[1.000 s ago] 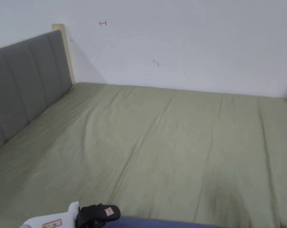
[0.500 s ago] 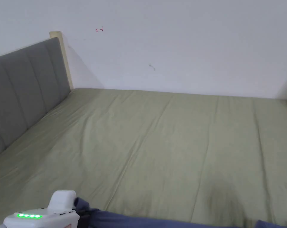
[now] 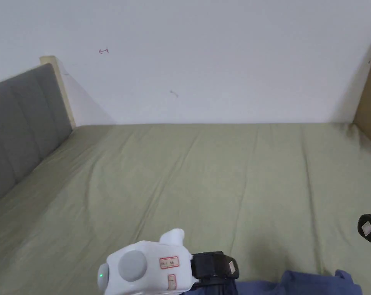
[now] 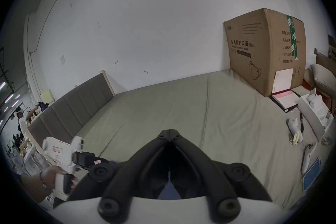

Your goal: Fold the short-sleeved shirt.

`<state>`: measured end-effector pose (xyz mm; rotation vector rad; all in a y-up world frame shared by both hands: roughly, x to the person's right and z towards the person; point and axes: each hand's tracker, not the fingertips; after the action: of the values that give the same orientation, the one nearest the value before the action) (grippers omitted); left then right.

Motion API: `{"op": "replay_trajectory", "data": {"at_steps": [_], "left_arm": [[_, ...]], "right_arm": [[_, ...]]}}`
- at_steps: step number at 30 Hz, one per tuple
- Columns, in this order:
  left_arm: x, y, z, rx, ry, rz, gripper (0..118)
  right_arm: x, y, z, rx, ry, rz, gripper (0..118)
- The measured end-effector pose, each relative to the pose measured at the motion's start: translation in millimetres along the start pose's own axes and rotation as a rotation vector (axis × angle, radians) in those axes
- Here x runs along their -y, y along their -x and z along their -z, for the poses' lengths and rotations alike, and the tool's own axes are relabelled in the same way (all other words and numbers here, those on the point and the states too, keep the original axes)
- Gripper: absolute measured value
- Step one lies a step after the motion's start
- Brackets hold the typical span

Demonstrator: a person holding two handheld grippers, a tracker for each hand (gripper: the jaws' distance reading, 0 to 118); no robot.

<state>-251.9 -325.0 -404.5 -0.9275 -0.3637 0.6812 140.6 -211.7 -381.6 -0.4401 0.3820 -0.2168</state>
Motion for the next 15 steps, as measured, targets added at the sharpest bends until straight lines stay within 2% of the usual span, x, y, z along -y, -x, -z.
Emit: {"op": "replay_trajectory", "data": {"at_steps": [5,6,7,8,9,10,12,15], "left_arm": [[9.8,6.2,-5.5,-0.044,-0.025,-0.043,113],[11.7,7.9,-13.2,-0.051,-0.033,-0.048,108],[8.0,12.6,-23.4,-0.055,-0.035,-0.040,95],[9.2,12.4,-34.8,-0.062,-0.050,-0.005,67],[10.3,9.8,-42.7,-0.086,-0.070,0.040,15],[11.2,5.1,-48.6,-0.134,-0.078,0.104,1],[14.8,-5.5,-49.2,-0.208,-0.084,0.208,1],[14.9,-10.6,-23.0,-0.178,-0.013,0.202,1]], "right_arm": [[-1.0,-13.7,-10.9,0.025,-0.008,0.030,0],[-1.1,-15.9,-12.2,0.029,-0.012,0.036,0],[-1.1,-18.2,-13.2,0.033,-0.017,0.044,0],[-1.1,-22.6,-13.0,0.036,-0.021,0.052,0],[-0.8,-24.5,-12.8,0.036,-0.025,0.057,0],[-0.3,-26.0,-12.1,0.035,-0.027,0.062,0],[1.4,-24.9,-9.3,0.036,-0.025,0.066,0],[4.4,-24.0,-6.2,0.037,-0.017,0.067,0]]}}
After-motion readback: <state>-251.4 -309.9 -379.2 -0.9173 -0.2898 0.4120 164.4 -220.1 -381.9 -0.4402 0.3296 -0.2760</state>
